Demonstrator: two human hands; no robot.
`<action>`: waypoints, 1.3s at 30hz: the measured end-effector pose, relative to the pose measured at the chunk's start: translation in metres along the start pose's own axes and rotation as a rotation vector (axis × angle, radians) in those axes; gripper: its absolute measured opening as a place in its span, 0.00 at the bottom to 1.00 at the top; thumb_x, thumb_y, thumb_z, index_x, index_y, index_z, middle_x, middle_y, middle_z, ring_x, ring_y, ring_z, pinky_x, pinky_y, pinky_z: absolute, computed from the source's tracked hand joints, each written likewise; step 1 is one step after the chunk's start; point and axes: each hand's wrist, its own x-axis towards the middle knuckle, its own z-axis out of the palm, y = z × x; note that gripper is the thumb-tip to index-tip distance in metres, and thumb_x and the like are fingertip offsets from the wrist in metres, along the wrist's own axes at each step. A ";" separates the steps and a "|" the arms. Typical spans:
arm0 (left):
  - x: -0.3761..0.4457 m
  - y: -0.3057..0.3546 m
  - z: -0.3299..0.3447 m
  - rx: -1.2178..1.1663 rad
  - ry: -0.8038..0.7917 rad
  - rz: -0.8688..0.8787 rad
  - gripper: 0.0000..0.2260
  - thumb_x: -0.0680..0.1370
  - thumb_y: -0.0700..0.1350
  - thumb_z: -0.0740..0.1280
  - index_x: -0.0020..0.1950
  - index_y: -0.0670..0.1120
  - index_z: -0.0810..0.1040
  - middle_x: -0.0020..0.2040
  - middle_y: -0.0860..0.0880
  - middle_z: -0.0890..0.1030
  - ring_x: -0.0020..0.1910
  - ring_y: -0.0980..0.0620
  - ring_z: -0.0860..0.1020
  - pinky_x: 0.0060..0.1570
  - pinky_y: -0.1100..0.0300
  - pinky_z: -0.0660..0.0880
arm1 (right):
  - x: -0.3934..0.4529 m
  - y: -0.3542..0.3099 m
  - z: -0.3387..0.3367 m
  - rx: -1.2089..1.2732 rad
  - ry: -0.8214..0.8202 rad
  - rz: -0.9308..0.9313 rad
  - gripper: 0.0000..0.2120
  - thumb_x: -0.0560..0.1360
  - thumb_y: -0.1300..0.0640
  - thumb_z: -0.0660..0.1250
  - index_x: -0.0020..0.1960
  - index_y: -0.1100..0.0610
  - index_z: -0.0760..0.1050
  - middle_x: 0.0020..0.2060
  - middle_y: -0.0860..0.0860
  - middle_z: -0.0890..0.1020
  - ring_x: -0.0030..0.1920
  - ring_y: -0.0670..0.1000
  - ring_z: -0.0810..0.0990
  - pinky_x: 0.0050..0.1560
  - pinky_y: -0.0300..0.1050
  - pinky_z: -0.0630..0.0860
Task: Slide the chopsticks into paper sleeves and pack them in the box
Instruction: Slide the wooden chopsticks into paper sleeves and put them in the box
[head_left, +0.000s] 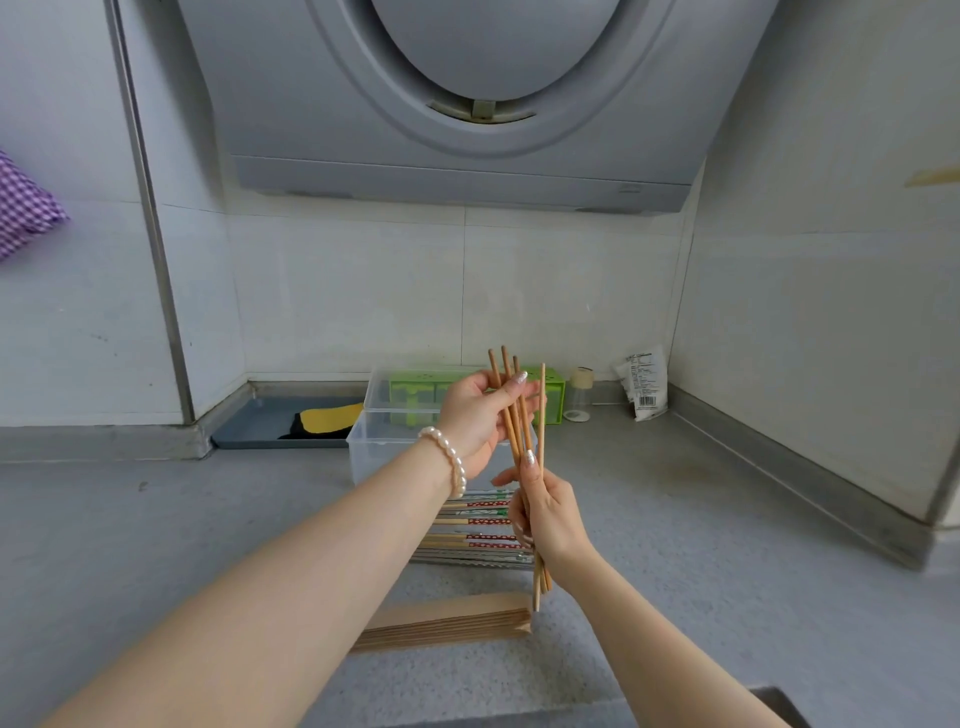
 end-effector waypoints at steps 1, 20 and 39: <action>0.000 0.000 -0.001 -0.001 0.009 -0.001 0.03 0.77 0.37 0.63 0.44 0.41 0.73 0.47 0.41 0.81 0.48 0.43 0.81 0.55 0.50 0.76 | 0.000 0.000 0.000 0.005 0.004 0.001 0.22 0.79 0.48 0.52 0.44 0.63 0.76 0.20 0.50 0.67 0.19 0.45 0.63 0.22 0.38 0.61; -0.025 -0.011 -0.140 -0.057 0.423 -0.455 0.02 0.77 0.34 0.62 0.45 0.38 0.73 0.40 0.42 0.75 0.40 0.48 0.77 0.27 0.60 0.80 | 0.049 -0.016 -0.011 -1.188 -0.108 0.080 0.21 0.78 0.39 0.53 0.38 0.54 0.69 0.32 0.51 0.75 0.35 0.54 0.75 0.31 0.45 0.69; -0.029 -0.026 -0.166 -0.136 0.522 -0.532 0.15 0.79 0.38 0.62 0.62 0.31 0.68 0.49 0.36 0.76 0.41 0.45 0.77 0.53 0.52 0.74 | 0.023 -0.010 -0.032 -1.112 -0.337 -0.019 0.24 0.71 0.36 0.62 0.33 0.57 0.68 0.26 0.50 0.69 0.29 0.50 0.69 0.32 0.44 0.61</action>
